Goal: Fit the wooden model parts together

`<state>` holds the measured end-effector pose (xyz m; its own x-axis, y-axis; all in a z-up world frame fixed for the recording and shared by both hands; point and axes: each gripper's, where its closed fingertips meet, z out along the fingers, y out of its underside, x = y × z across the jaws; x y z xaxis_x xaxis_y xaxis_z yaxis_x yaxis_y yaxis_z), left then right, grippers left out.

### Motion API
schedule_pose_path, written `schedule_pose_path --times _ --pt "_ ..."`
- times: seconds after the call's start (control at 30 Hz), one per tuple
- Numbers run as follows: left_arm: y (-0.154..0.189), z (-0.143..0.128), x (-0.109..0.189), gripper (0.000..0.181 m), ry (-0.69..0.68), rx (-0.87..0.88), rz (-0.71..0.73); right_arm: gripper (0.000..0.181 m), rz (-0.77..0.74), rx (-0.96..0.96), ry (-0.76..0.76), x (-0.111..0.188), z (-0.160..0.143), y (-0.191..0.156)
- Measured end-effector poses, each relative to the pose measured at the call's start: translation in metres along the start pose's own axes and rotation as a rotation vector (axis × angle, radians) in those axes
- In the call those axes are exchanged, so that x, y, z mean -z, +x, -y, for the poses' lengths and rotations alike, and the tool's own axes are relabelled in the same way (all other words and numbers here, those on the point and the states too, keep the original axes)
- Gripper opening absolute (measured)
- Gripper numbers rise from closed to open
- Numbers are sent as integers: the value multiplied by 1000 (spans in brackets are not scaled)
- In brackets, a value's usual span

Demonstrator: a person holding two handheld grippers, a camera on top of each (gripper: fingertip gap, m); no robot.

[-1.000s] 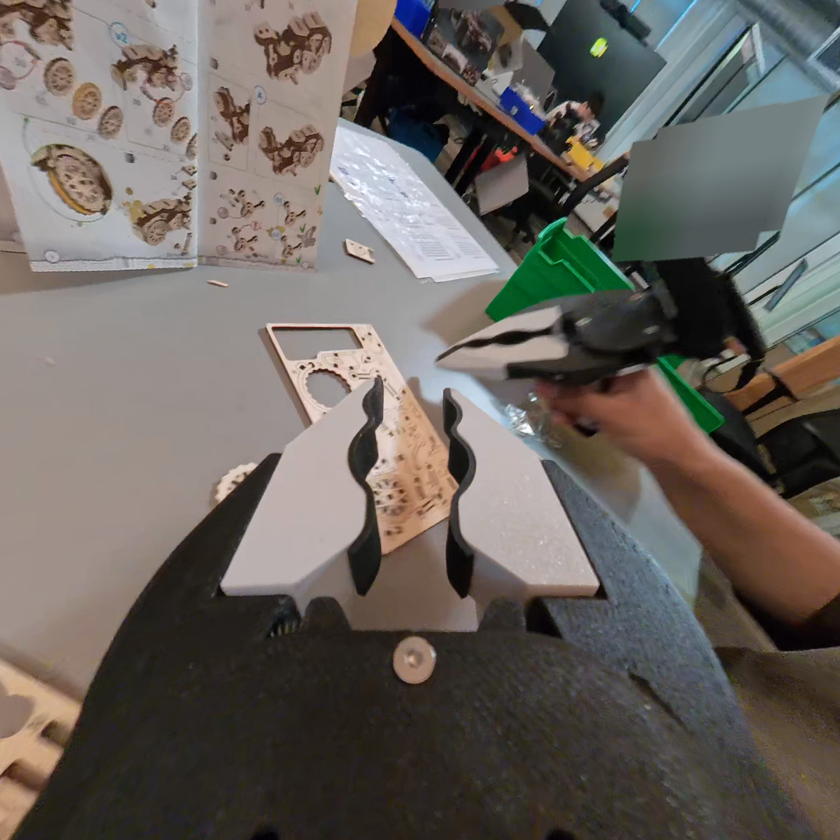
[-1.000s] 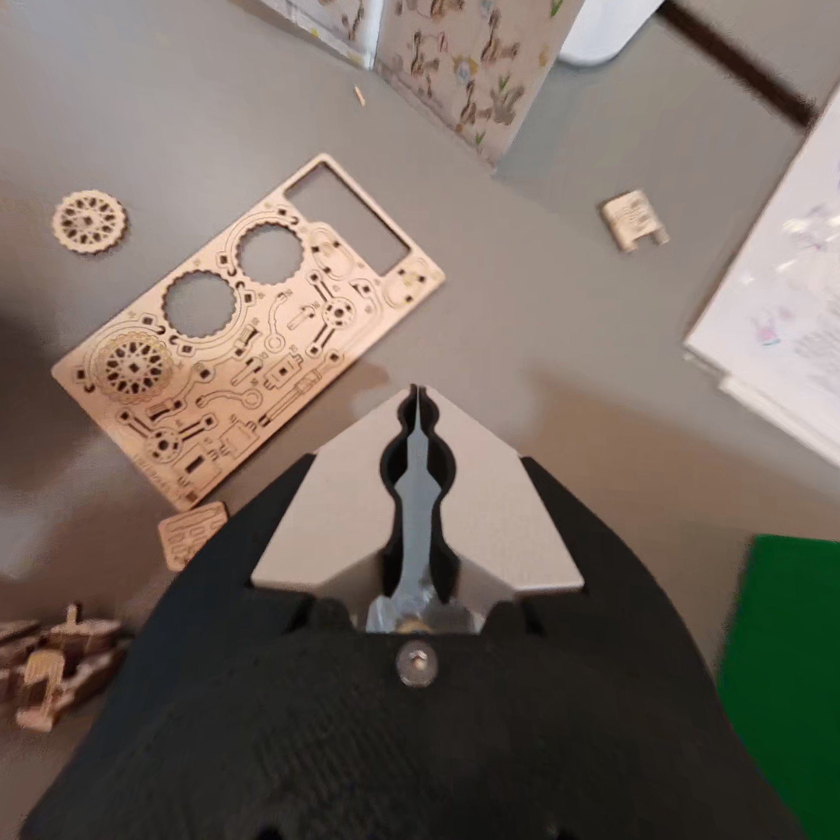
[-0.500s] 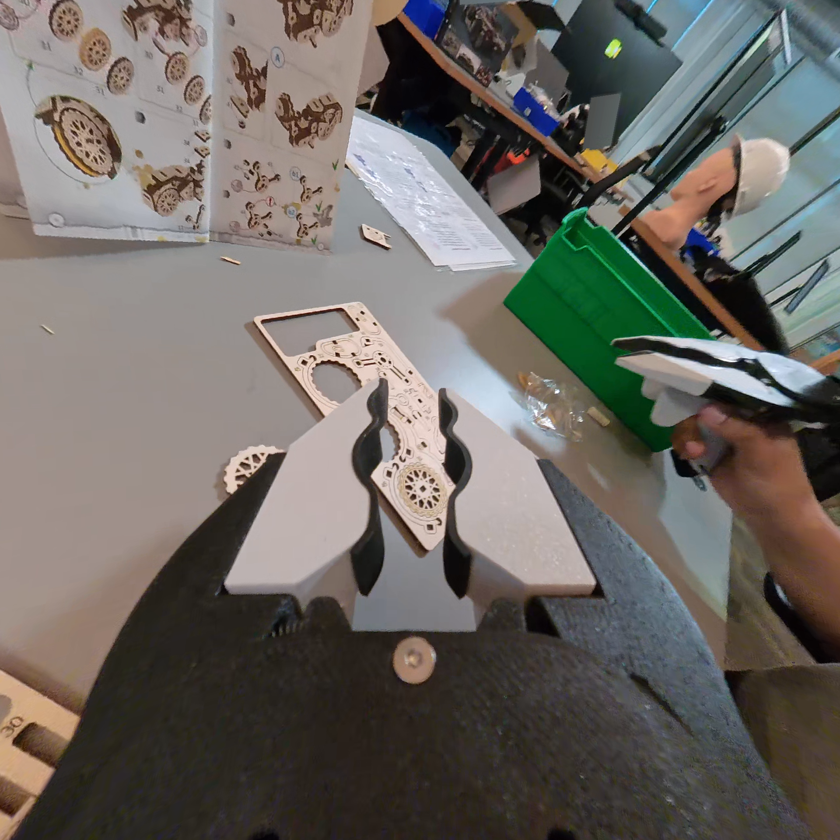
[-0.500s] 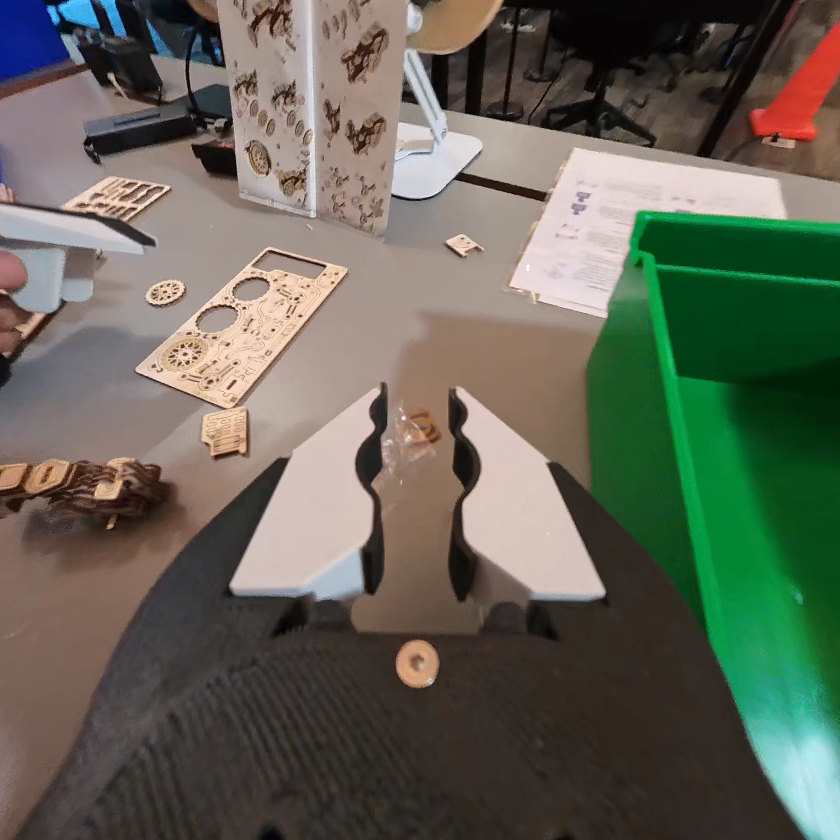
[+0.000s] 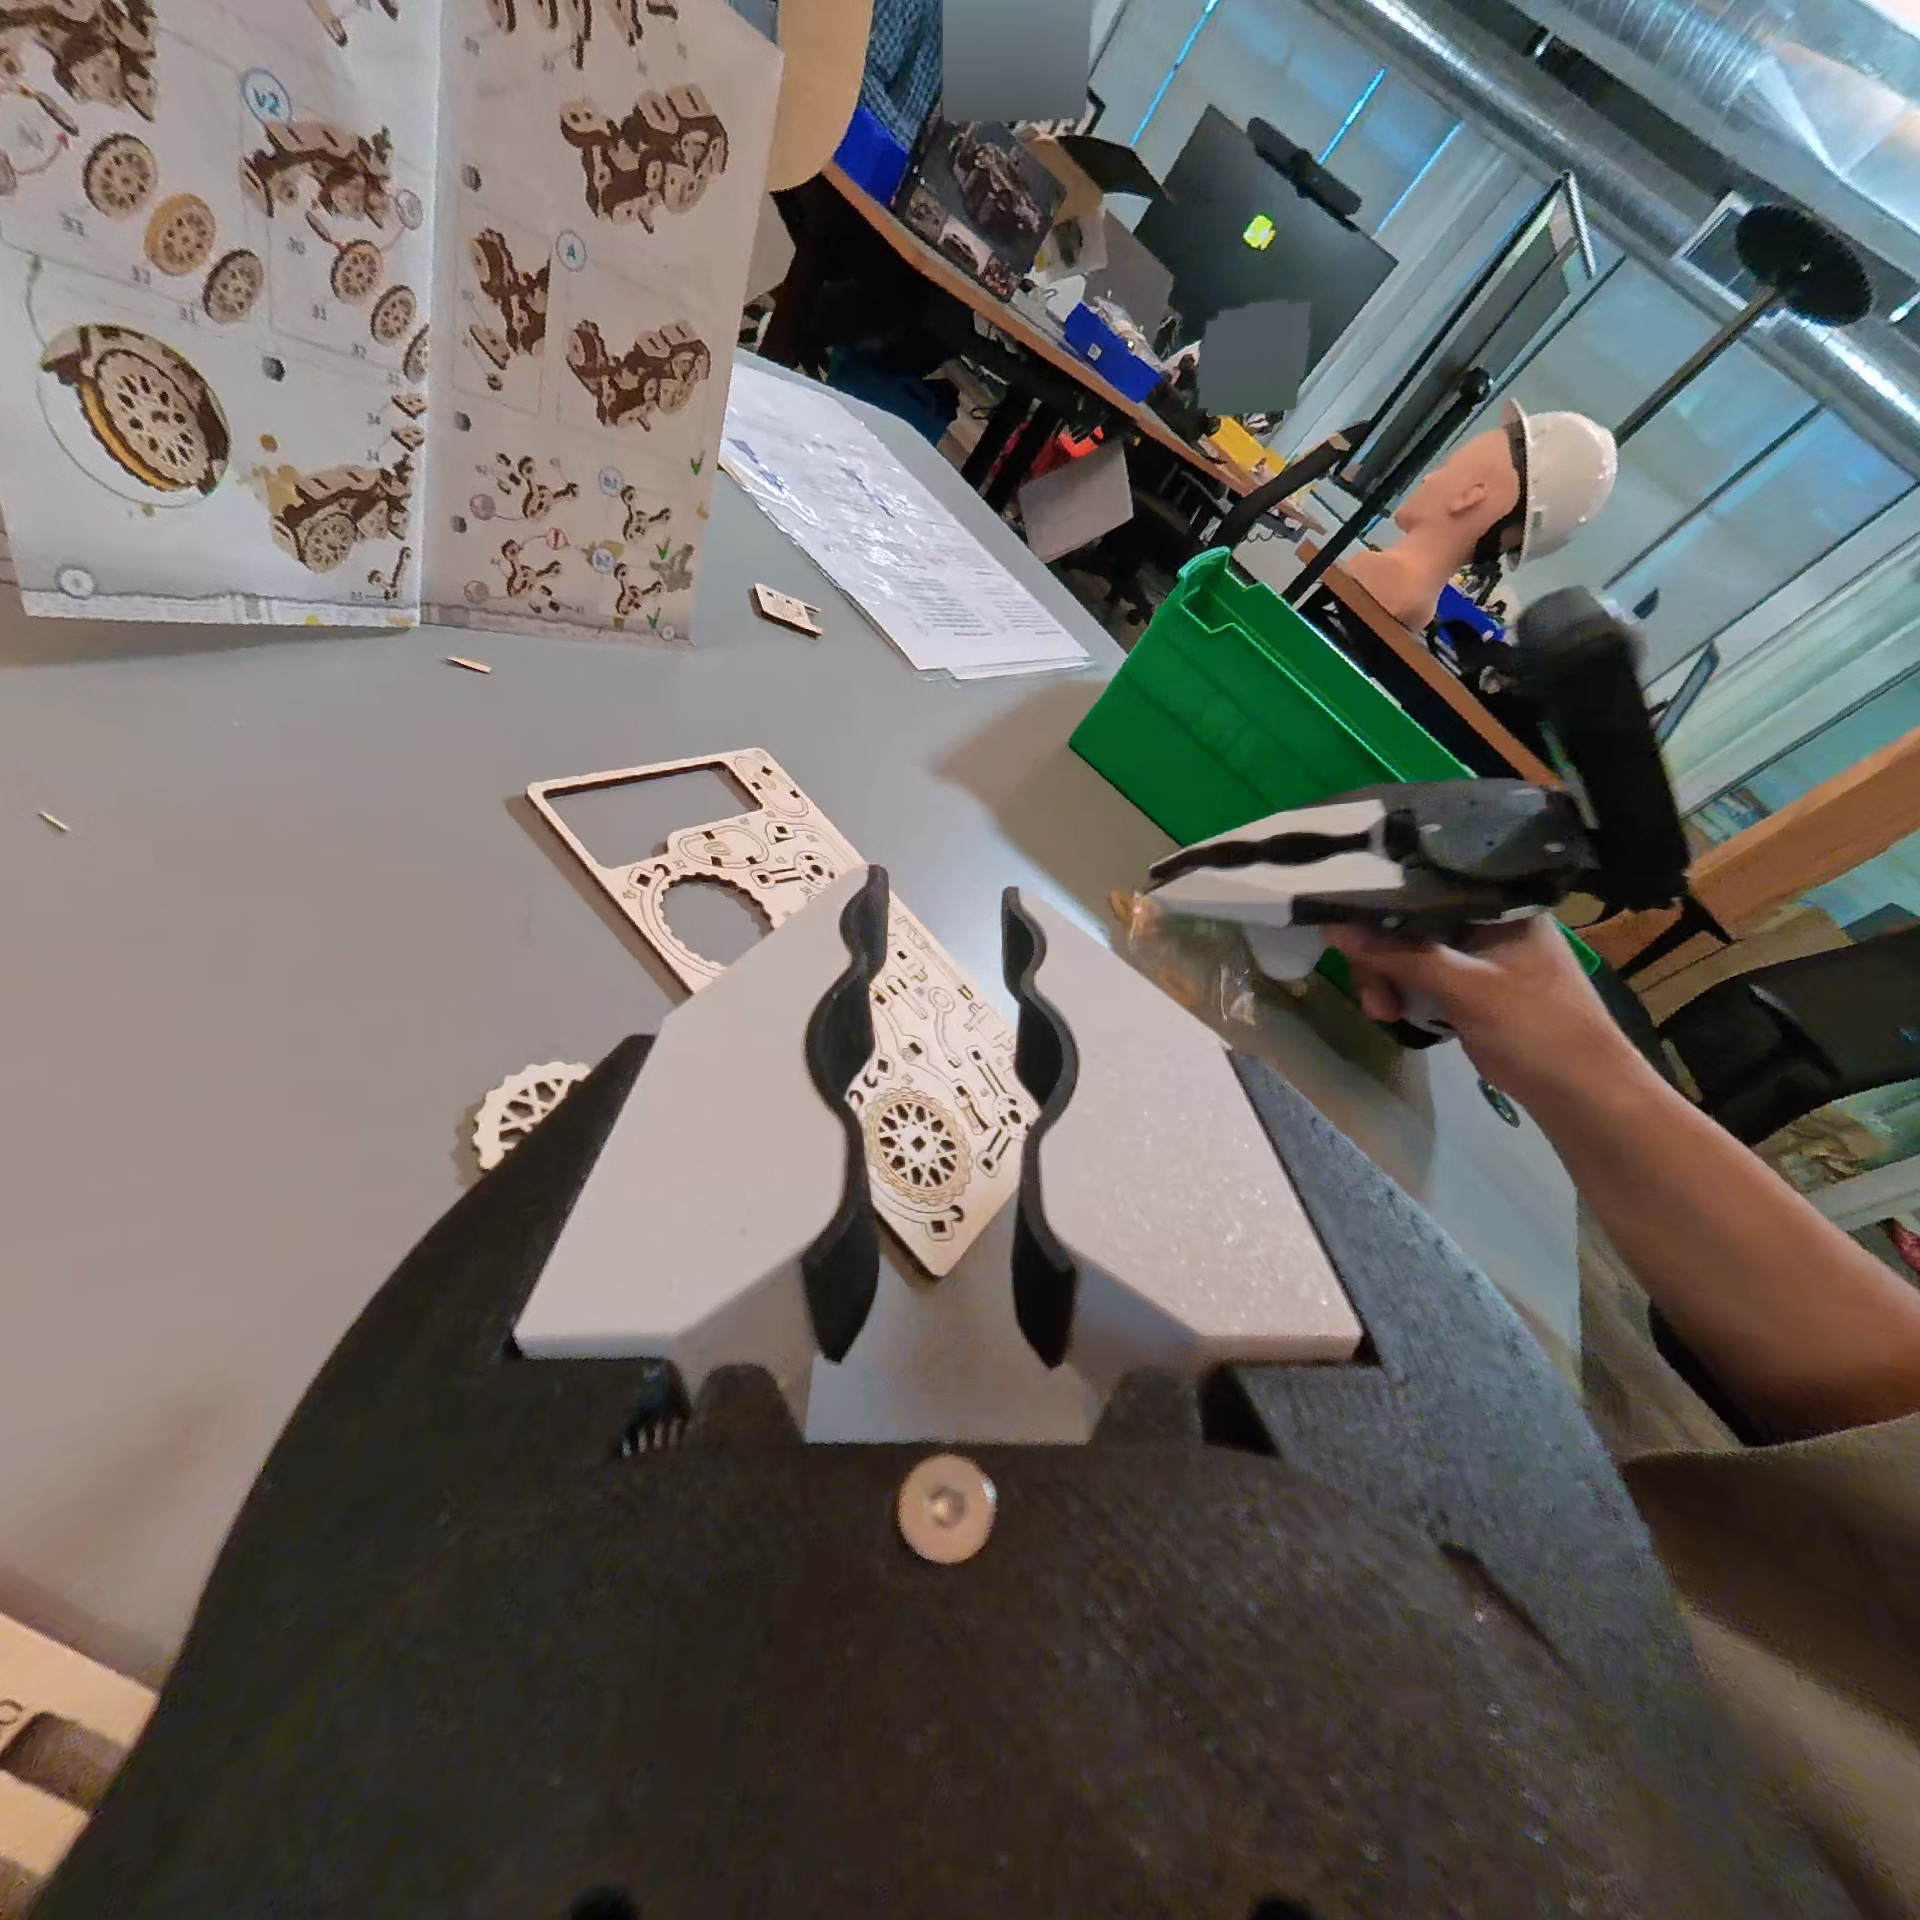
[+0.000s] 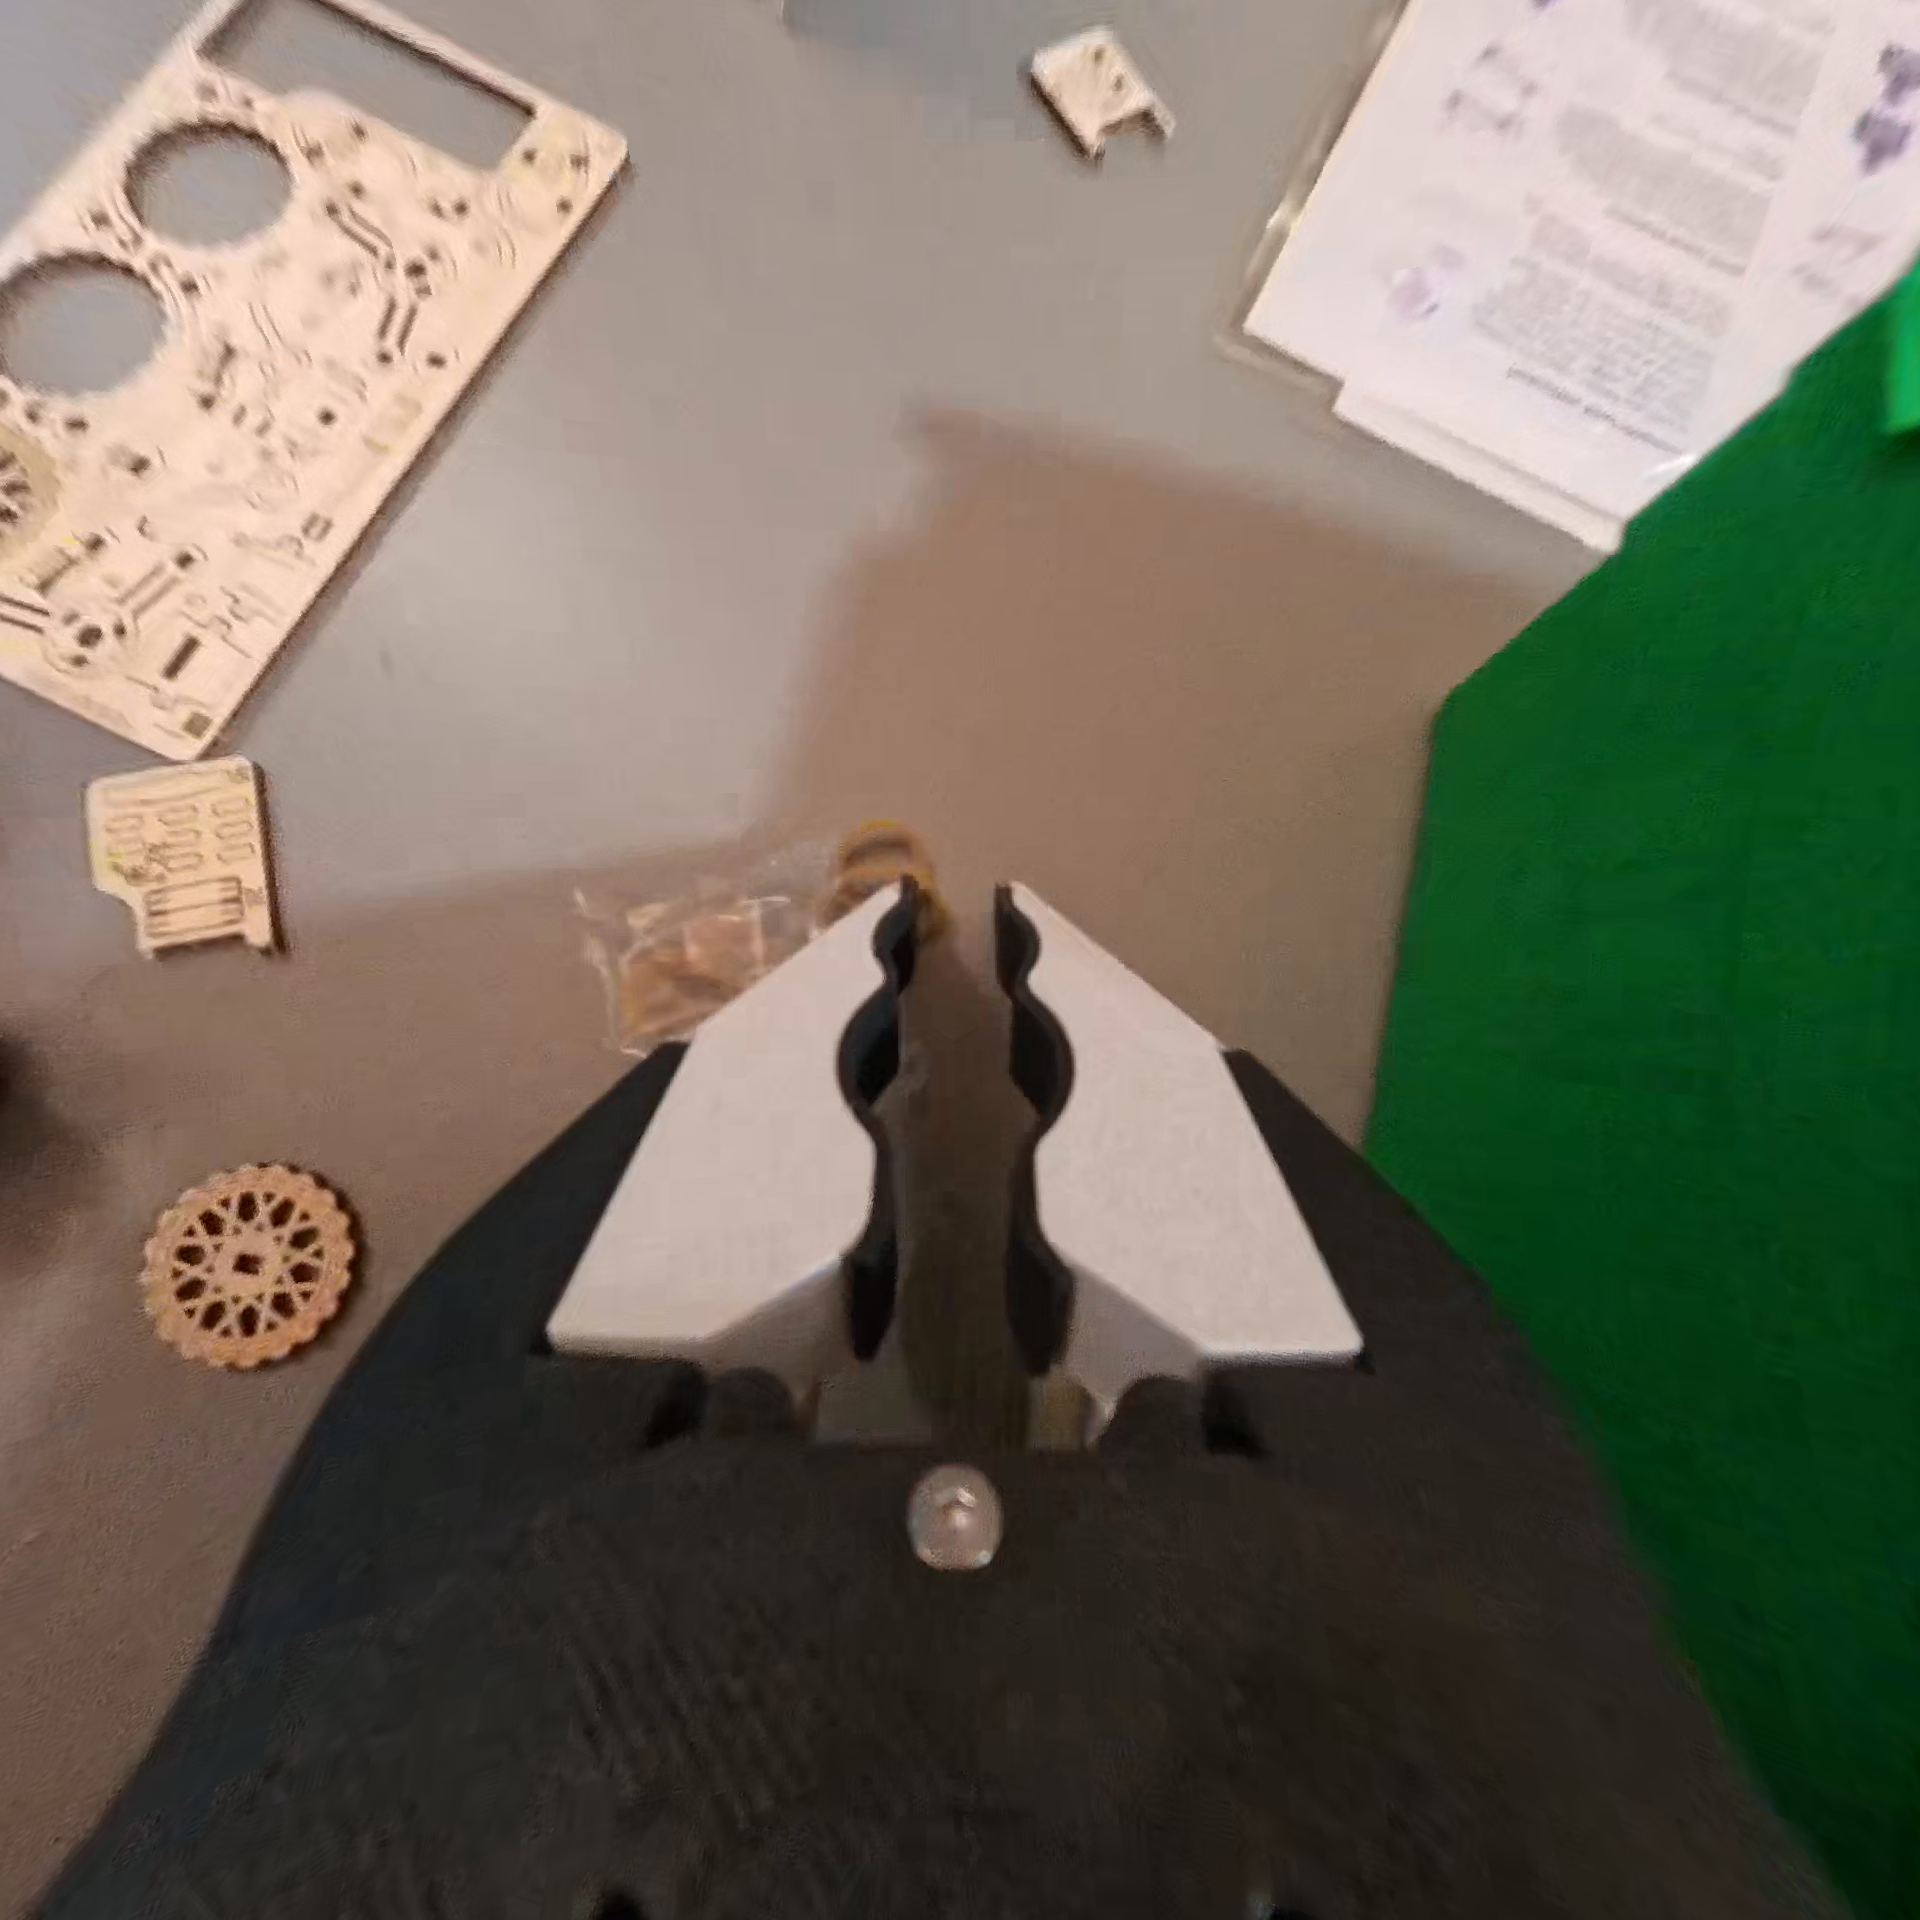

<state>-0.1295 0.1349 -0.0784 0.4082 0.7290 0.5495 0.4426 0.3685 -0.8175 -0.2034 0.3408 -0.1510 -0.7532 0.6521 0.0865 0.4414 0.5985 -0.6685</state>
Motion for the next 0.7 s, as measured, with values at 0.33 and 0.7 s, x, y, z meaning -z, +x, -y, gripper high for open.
schedule_pose_path --times 0.33,0.7 --pt "22 1 2 18 15 -34 -20 0 44 13 147 17 20 -10" --pt "129 -35 -20 22 -93 54 -421 0 668 -103 602 87 76 -116"
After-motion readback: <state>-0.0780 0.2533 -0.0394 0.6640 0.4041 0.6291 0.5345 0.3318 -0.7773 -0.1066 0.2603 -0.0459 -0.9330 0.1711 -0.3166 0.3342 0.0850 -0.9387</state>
